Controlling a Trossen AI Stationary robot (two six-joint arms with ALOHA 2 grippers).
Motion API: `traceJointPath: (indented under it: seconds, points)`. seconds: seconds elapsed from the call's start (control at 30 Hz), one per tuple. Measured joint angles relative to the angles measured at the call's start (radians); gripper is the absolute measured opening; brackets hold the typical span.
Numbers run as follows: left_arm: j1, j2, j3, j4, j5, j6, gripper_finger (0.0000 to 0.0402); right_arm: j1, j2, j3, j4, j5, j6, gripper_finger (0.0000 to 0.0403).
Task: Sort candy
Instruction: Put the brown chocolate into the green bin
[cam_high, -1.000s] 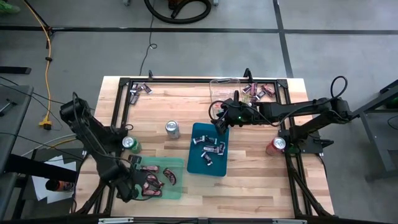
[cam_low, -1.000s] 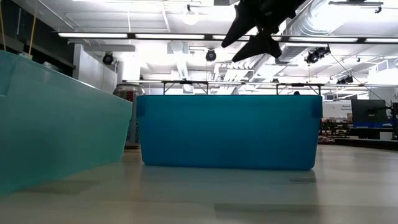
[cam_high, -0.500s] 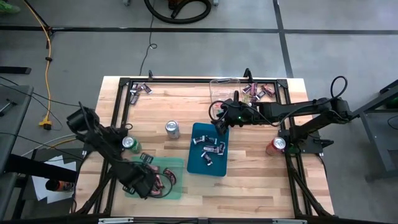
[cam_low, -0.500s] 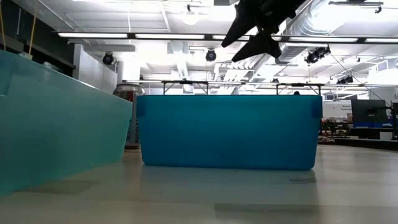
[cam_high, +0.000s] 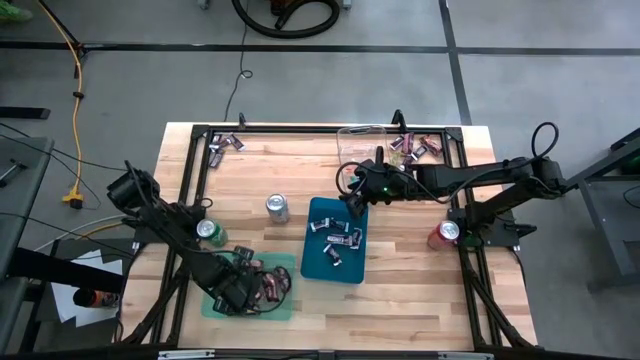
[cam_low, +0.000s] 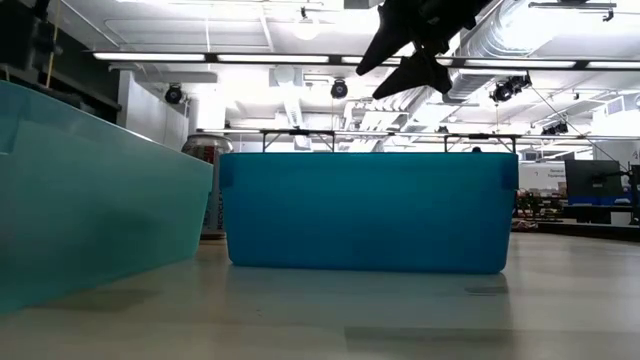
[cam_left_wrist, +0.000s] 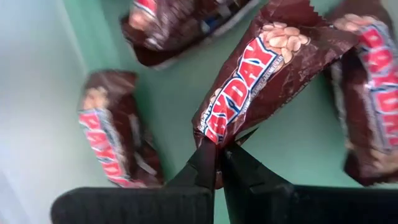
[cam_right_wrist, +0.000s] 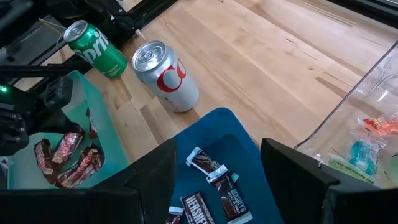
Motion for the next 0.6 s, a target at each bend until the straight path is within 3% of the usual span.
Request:
traceJointPath:
  seconds: [0.27,0.6]
  points:
    - [-0.009,0.0,0.0,0.001,0.017,-0.041,0.0025,0.0,0.0,0.0,0.0,0.0,-0.002,0.0227]
    - [-0.008,-0.002,0.048,-0.112,0.095,-0.038,0.0147,0.0,0.0,0.0,0.0,-0.001,0.002,0.0227]
